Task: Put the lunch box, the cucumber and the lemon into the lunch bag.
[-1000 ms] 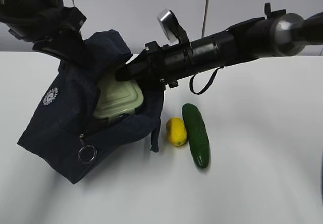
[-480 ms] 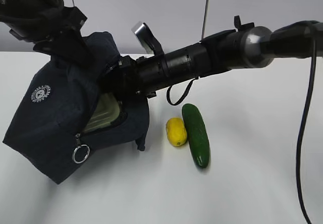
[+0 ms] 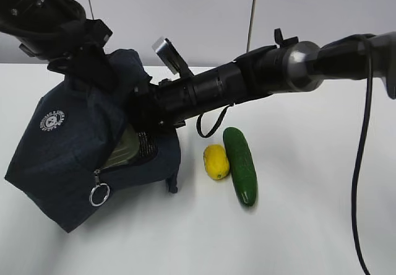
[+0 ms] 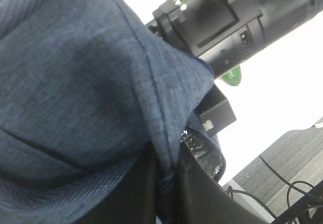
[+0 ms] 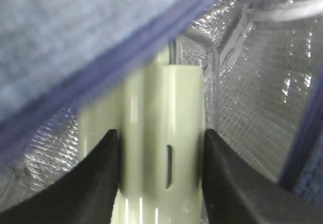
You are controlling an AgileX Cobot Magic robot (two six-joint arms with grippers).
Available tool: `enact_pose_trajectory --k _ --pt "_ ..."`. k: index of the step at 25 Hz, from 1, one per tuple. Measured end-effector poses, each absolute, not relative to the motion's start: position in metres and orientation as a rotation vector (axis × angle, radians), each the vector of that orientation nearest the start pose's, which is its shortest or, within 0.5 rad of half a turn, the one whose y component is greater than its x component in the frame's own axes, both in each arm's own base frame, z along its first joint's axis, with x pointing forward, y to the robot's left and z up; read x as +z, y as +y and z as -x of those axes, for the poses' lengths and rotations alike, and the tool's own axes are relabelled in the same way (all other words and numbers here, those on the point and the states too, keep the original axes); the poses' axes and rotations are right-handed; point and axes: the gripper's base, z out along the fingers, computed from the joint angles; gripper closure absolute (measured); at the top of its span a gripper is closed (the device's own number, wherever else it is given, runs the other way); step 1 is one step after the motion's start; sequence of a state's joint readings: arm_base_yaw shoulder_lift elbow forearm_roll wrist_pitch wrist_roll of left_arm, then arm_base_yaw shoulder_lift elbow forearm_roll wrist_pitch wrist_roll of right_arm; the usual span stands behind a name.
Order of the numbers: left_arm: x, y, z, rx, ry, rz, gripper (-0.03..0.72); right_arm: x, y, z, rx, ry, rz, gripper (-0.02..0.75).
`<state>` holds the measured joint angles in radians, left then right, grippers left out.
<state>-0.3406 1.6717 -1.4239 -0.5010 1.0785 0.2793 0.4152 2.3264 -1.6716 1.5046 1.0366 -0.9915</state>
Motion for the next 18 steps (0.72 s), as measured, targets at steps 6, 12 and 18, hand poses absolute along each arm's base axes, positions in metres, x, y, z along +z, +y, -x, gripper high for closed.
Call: enact_pose_trajectory --k 6,12,18 --pt "0.299 -0.155 -0.321 -0.684 2.676 -0.628 0.671 0.134 0.268 -0.409 1.63 2.301 0.537 0.385" --pt "0.287 -0.158 -0.329 -0.683 2.682 -0.633 0.671 0.128 0.268 -0.409 1.629 2.309 0.541 0.385" --pt "0.28 -0.159 -0.333 -0.686 2.687 -0.633 0.671 0.126 0.268 -0.41 1.618 2.308 0.542 0.385"
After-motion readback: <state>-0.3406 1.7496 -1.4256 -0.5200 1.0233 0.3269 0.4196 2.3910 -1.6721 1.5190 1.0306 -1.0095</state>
